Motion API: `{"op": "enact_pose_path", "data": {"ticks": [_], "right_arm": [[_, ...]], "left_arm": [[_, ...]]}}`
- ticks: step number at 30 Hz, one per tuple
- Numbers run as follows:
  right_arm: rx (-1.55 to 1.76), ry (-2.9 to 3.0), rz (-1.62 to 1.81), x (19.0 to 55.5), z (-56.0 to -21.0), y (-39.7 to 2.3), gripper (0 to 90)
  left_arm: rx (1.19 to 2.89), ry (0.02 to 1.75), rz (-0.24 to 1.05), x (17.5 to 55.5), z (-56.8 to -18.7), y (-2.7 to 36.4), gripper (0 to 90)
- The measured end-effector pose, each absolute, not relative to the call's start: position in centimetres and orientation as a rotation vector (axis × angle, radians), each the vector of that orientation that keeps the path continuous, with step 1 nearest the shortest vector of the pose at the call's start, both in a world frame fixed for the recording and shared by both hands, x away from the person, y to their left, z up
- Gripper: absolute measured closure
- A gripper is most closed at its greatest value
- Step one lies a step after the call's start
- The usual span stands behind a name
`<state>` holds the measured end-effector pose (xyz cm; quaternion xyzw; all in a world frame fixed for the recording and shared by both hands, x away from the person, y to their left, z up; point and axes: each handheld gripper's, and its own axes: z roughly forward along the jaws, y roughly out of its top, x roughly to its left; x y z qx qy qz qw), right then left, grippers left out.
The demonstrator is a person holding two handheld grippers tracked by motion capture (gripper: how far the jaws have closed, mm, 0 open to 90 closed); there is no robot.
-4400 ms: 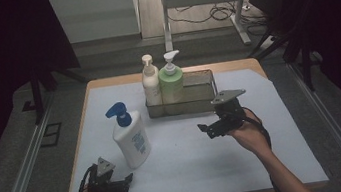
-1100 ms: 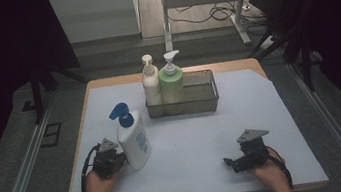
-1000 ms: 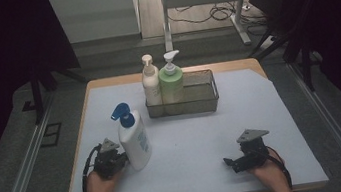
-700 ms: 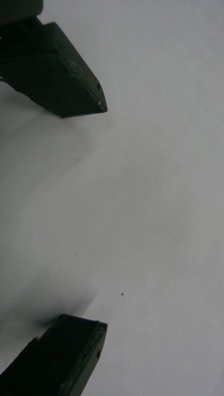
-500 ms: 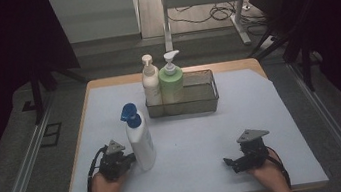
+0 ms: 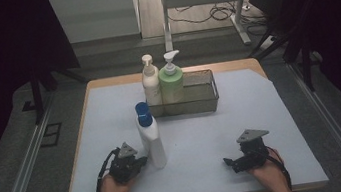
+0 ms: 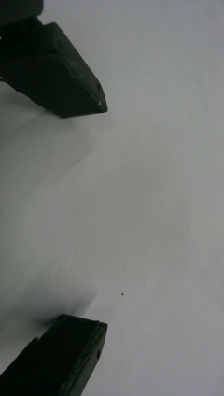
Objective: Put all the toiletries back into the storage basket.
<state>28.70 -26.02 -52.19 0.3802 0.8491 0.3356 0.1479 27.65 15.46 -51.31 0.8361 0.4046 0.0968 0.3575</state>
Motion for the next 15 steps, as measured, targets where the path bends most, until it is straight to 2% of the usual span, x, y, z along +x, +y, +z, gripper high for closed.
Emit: {"op": "enact_pose_path", "data": {"ticks": [15], "right_arm": [[1.092,2.44,0.97,28.7,-52.2,-26.0,0.0]], "left_arm": [[2.203,0.923,0.214,27.5,-51.5,11.7,89.3]]}}
